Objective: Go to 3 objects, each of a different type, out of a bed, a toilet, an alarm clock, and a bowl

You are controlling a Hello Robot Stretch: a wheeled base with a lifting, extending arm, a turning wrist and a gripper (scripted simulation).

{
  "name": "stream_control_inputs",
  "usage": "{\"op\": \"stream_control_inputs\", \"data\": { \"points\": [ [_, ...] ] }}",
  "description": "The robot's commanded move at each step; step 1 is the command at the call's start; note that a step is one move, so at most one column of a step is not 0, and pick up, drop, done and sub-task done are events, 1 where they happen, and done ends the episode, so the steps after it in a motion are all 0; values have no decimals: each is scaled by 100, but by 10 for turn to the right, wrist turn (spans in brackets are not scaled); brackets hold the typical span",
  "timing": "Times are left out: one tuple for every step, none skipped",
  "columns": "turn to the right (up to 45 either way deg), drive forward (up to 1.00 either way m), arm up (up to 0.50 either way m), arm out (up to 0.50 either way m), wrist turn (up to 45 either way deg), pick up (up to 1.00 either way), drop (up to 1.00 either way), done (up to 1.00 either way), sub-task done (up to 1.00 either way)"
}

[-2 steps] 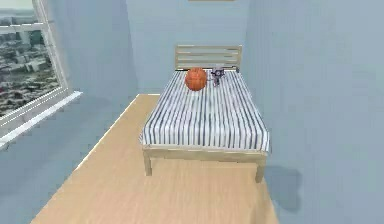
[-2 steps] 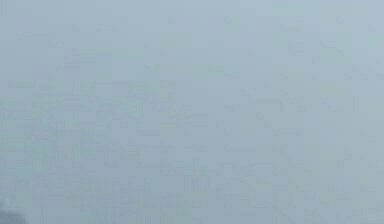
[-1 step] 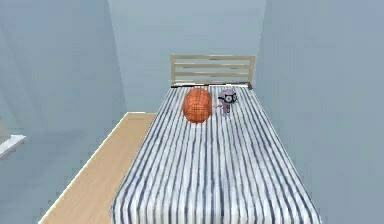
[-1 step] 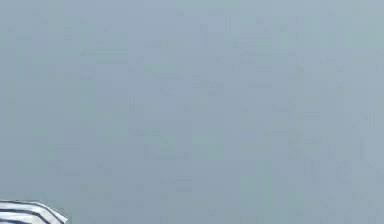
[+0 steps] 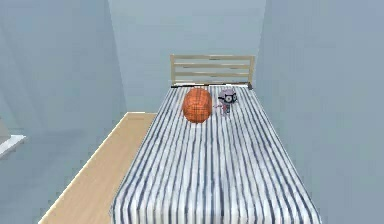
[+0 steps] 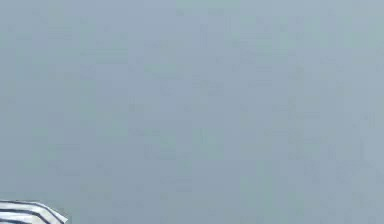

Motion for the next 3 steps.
{"op": "stream_control_inputs", "data": {
  "points": [
    [-450, 0, 0, 0, 0, 0, 0, 0, 0],
    [-450, 0, 0, 0, 0, 0, 0, 0, 0],
    [-450, 0, 0, 0, 0, 0, 0, 0, 0]
  ]
}}
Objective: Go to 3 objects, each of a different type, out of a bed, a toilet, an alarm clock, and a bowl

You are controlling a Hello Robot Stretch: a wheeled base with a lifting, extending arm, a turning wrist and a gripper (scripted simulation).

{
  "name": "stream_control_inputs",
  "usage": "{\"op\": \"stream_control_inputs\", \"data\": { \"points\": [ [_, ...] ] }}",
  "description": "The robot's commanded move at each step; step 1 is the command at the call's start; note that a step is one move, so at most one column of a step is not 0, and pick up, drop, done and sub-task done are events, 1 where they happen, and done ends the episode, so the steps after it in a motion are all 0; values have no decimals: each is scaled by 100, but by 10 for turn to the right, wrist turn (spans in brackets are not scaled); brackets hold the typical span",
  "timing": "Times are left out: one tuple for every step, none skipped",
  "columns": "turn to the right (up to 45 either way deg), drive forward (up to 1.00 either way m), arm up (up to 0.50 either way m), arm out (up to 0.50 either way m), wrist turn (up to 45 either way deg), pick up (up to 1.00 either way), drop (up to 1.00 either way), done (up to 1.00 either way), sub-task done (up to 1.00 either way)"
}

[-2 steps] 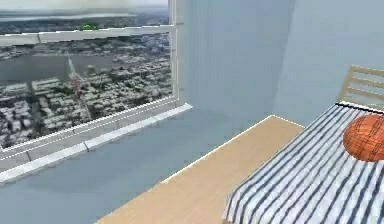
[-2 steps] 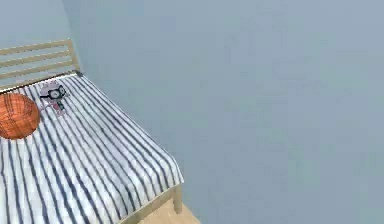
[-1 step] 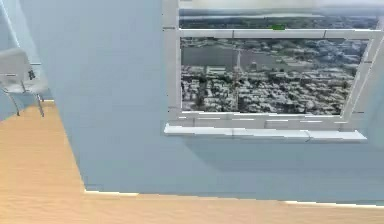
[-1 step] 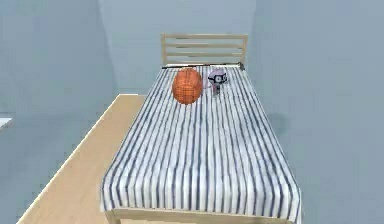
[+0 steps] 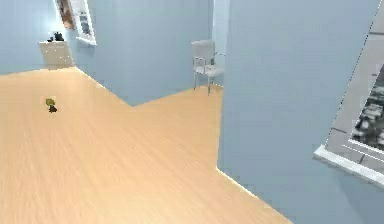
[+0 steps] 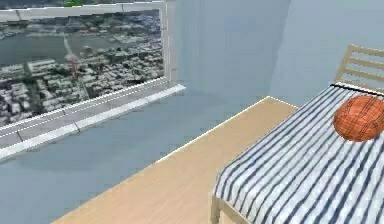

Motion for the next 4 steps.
{"op": "stream_control_inputs", "data": {
  "points": [
    [-420, 0, 0, 0, 0, 0, 0, 0, 0],
    [0, 100, 0, 0, 0, 0, 0, 0, 0],
    [0, 100, 0, 0, 0, 0, 0, 0, 0],
    [-30, 0, 0, 0, 0, 0, 0, 0, 0]
  ]
}}
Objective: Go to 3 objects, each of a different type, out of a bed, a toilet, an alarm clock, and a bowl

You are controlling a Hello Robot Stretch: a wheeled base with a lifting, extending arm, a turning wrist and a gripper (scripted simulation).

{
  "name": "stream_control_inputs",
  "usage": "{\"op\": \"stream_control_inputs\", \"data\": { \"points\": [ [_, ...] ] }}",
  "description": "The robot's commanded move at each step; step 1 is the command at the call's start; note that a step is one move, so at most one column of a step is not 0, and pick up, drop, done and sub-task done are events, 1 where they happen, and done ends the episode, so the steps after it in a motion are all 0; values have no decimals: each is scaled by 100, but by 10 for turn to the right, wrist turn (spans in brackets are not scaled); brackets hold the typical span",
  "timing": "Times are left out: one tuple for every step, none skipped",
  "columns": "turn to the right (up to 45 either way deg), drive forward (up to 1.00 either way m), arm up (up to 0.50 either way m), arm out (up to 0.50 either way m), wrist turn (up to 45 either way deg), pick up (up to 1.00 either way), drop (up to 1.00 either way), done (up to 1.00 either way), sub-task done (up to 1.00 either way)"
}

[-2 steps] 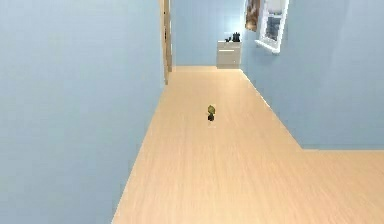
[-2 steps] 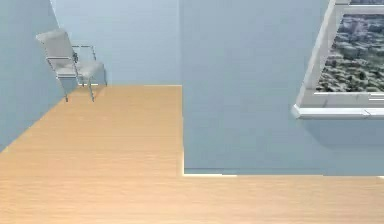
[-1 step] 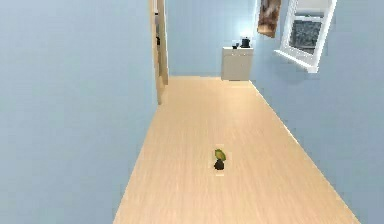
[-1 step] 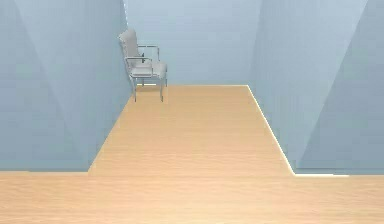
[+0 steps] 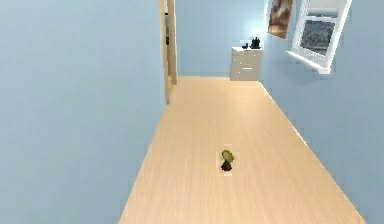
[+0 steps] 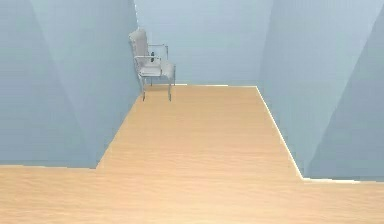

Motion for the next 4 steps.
{"op": "stream_control_inputs", "data": {
  "points": [
    [0, 100, 0, 0, 0, 0, 0, 0, 0],
    [-60, 0, 0, 0, 0, 0, 0, 0, 0],
    [0, 50, 0, 0, 0, 0, 0, 0, 0],
    [60, 0, 0, 0, 0, 0, 0, 0, 0]
  ]
}}
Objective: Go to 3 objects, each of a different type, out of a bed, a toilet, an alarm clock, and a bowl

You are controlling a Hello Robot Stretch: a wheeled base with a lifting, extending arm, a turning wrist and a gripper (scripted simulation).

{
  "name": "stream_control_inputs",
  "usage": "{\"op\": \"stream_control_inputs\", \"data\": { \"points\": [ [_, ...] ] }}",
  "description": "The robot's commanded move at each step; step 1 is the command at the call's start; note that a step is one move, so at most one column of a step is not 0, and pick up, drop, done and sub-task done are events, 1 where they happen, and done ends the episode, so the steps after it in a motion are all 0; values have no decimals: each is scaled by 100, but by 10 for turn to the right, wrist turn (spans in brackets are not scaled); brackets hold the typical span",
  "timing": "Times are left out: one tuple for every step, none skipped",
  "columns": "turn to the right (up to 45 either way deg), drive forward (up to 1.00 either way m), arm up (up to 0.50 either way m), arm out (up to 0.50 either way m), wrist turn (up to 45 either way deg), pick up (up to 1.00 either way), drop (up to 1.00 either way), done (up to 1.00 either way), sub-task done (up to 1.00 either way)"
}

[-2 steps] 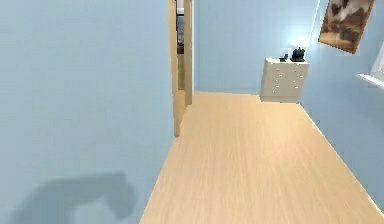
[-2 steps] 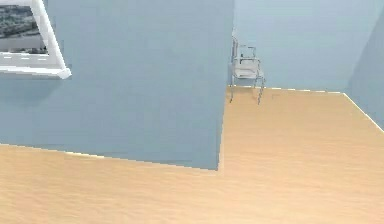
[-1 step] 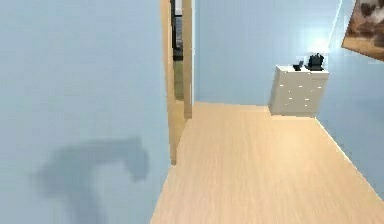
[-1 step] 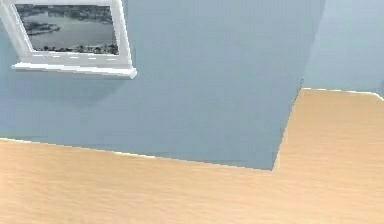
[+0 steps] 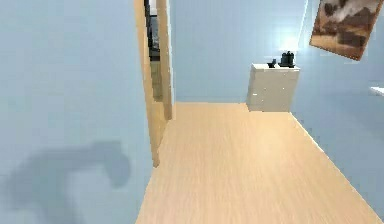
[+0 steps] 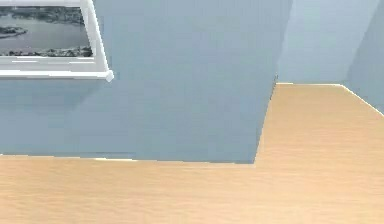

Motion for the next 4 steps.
{"op": "stream_control_inputs", "data": {
  "points": [
    [0, 100, 0, 0, 0, 0, 0, 0, 0],
    [0, 85, 0, 0, 0, 0, 0, 0, 0],
    [-150, 0, 0, 0, 0, 0, 0, 0, 0],
    [0, 45, 0, 0, 0, 0, 0, 0, 0]
  ]
}}
